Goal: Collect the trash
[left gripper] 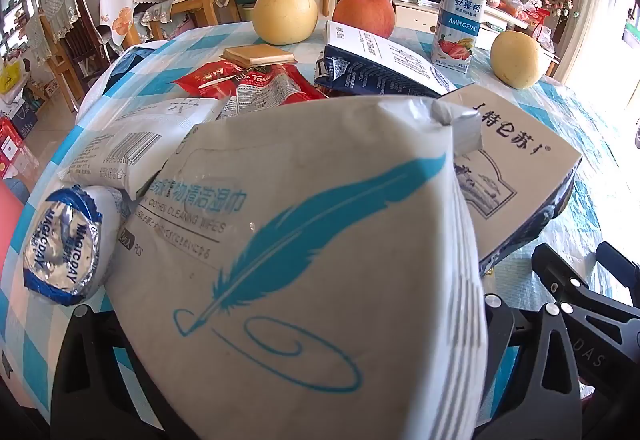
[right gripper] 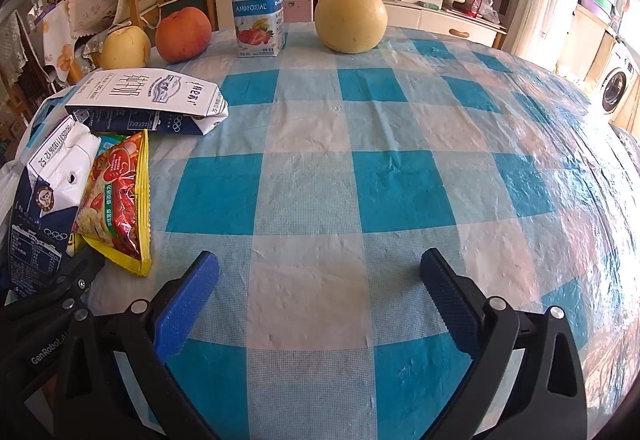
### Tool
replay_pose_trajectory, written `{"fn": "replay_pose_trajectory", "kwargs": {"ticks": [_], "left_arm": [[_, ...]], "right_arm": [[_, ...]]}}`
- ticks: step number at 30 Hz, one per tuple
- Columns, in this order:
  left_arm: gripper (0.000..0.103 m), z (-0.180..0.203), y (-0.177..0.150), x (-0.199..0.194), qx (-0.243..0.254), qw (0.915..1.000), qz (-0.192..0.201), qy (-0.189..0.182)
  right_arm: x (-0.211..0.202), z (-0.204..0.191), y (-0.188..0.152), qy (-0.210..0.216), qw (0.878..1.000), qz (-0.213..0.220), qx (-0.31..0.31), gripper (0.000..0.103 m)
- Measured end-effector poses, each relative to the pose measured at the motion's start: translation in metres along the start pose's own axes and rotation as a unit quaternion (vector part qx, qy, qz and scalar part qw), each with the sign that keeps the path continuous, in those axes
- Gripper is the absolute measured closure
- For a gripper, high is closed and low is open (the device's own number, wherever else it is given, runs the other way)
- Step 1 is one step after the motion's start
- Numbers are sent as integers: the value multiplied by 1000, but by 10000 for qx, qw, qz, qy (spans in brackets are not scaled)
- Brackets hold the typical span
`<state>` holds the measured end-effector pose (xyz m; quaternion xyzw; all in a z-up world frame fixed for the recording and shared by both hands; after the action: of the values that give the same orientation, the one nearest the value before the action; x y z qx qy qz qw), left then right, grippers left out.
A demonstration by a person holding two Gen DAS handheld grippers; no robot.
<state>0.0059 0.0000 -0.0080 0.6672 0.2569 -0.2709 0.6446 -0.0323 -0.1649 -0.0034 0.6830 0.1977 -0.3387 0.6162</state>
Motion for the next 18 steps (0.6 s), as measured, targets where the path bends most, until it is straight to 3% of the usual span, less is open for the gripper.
{"fn": "replay_pose_trajectory", "kwargs": {"ticks": [10, 18], "left_arm": [[4, 1, -3, -4, 30, 10000, -19, -51], [4, -1, -14, -26, 121, 9982, -83, -579]], "right_arm": [[-2, 4, -3, -12, 10000, -8, 4, 4], [-25, 15, -16, 430, 9988, -209, 57, 4]]}}
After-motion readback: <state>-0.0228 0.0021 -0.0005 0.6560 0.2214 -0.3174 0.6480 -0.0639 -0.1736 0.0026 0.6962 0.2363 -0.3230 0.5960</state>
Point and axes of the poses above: each gripper's, at about its wrist camera, not at the fingertips, and x roughly the way its jaws point, z to its right, y to its top, the point moved 1 cm from there along x, roughly the way its jaws point, and after that the axes turned 10 degrees about z, right-handed, at the moved point
